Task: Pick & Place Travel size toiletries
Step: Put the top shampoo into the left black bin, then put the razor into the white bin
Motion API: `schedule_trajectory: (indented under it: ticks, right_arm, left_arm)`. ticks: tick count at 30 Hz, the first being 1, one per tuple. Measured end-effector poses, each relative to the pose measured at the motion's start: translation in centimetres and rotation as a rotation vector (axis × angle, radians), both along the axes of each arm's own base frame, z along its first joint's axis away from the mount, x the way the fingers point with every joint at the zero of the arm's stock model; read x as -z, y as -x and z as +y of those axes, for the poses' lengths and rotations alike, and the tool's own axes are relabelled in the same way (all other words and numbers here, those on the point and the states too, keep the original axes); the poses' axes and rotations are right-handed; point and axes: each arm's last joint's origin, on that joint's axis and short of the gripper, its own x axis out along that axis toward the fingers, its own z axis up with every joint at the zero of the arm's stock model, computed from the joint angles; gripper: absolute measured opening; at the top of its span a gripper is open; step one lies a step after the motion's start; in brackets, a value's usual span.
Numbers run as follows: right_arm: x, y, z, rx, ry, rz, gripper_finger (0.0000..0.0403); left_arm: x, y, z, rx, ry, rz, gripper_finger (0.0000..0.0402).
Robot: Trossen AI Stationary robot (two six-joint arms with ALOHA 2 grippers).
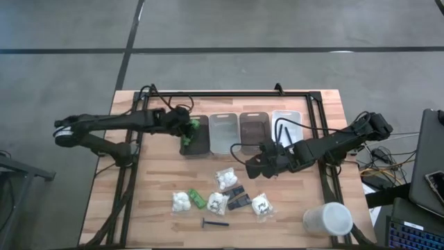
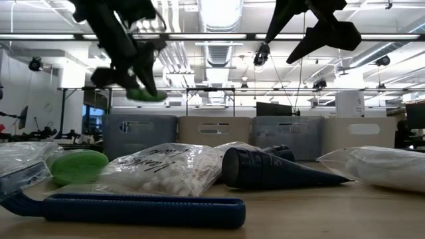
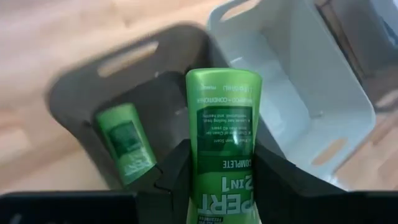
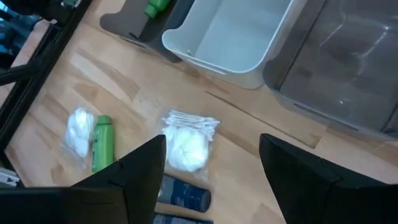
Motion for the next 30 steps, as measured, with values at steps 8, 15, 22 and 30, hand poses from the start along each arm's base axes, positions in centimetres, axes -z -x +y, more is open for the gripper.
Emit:
schedule_trajectory:
  ticks: [8,15,22,30]
  right_arm:
    - [0.0,0.0,0.1,0.007,-0.009,-0.004,0.0253]
    - [0.0,0.0,0.1,-0.001,-0.004,-0.002,0.0275]
    - [0.0,0.0,0.1,-0.051,0.024,0.015,0.0298]
    - [0.0,0.1,0.5,-0.120,0.005,0.037,0.0323]
  left_arm:
    - [3.1,-0.3,0.7,-0.164,0.081,-0.143,0.0193]
    - [3.1,-0.1,0.2,-0.066,0.162,-0.144,0.0235]
    - [-1.5,-0.2,-2.3,0.431,0.054,-0.304,0.0234]
    - [-3.3,0.3,-8.8,0.743,-0.019,-0.377,0.0234]
